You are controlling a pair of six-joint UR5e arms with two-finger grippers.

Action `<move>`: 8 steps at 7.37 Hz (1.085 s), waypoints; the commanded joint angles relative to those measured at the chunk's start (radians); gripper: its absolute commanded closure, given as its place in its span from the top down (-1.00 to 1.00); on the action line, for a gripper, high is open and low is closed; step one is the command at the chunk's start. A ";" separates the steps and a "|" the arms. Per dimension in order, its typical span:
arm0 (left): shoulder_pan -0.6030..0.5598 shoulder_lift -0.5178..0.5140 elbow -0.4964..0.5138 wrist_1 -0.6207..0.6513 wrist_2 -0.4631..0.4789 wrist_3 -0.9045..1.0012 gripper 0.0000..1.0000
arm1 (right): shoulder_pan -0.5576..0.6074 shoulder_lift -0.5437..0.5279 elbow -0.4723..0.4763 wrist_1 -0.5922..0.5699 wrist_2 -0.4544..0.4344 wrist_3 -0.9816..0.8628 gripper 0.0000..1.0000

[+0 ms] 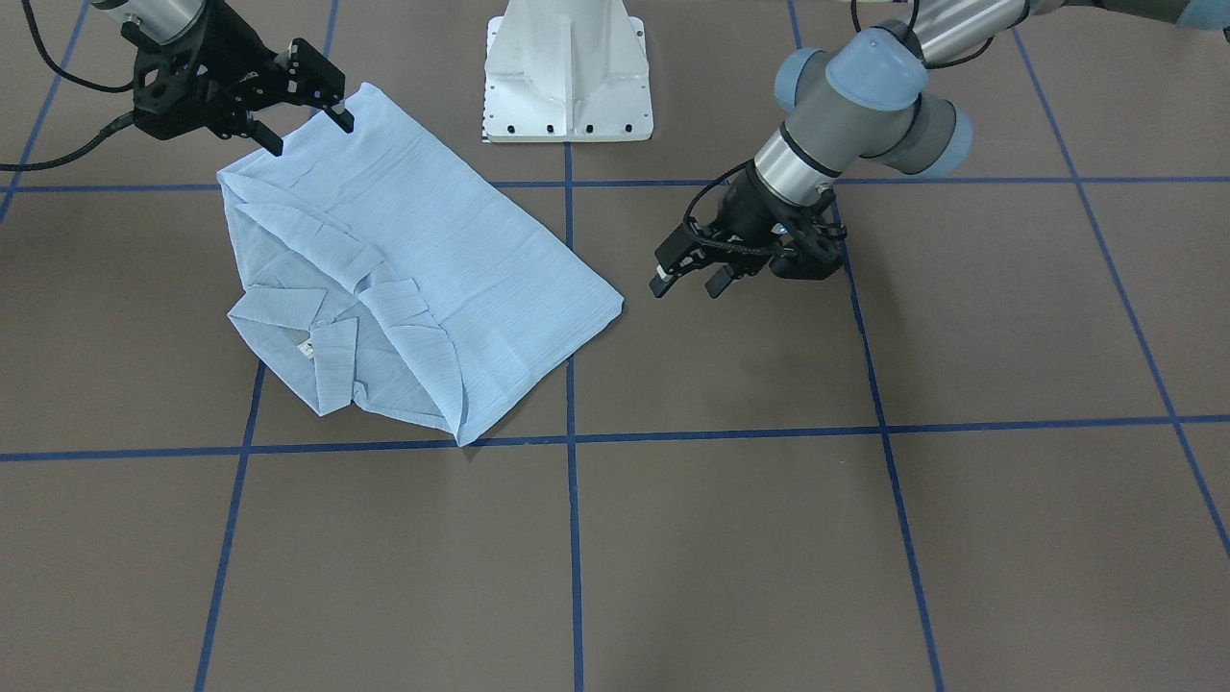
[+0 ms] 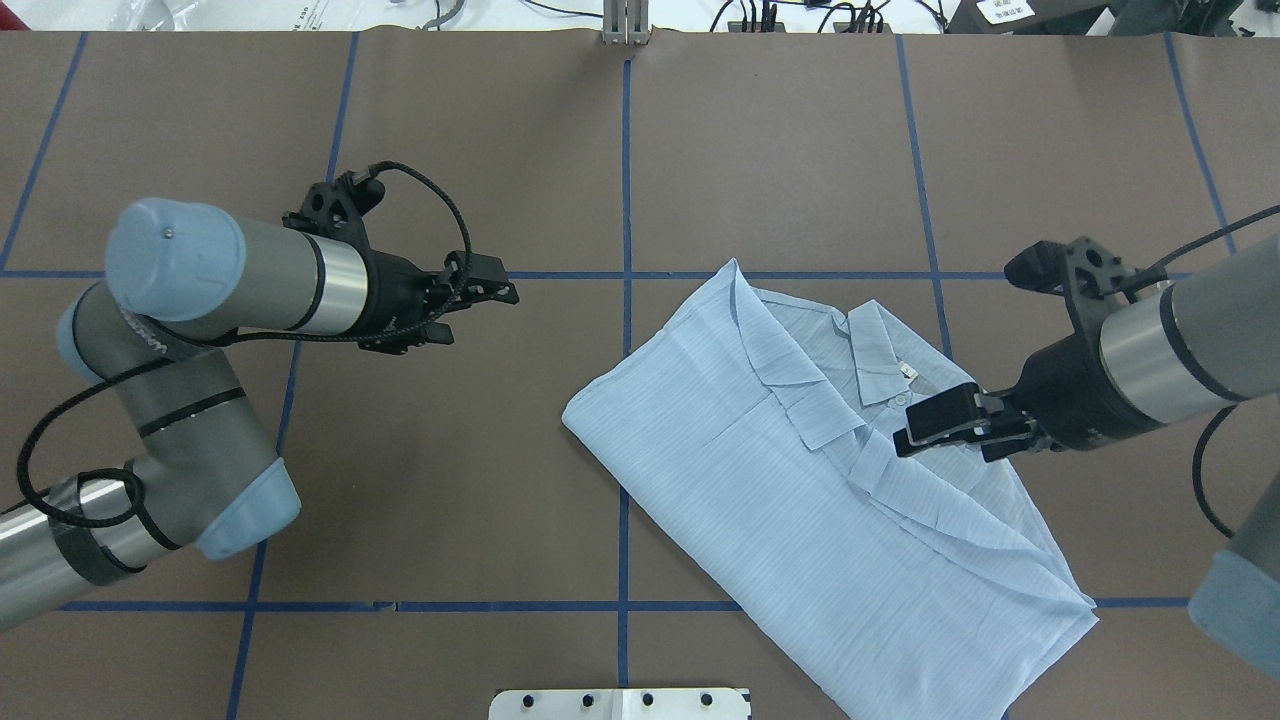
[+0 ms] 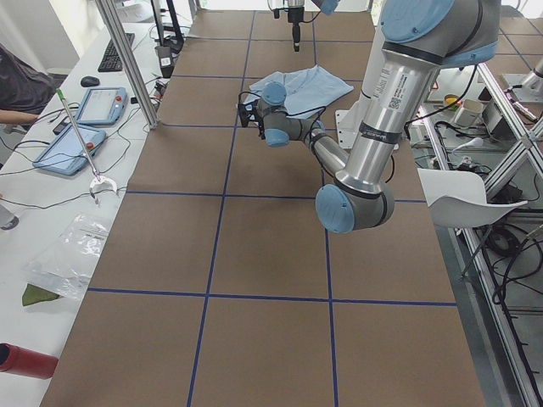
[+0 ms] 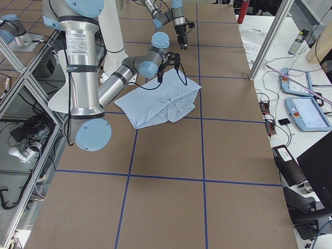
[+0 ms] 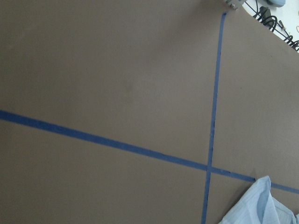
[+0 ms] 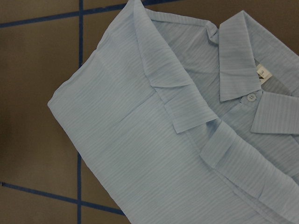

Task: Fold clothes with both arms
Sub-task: 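Move the left gripper to the shirt's side edge nearest it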

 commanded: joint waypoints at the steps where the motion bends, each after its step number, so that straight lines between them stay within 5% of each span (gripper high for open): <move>1: 0.056 -0.118 0.044 0.143 0.063 -0.034 1.00 | 0.037 0.024 -0.025 -0.005 -0.006 0.000 1.00; 3: 0.117 -0.161 0.119 0.140 0.169 -0.080 1.00 | 0.052 0.026 -0.029 -0.005 -0.013 0.000 1.00; 8: 0.147 -0.160 0.149 0.146 0.175 -0.082 0.98 | 0.066 0.027 -0.023 -0.005 0.003 0.001 1.00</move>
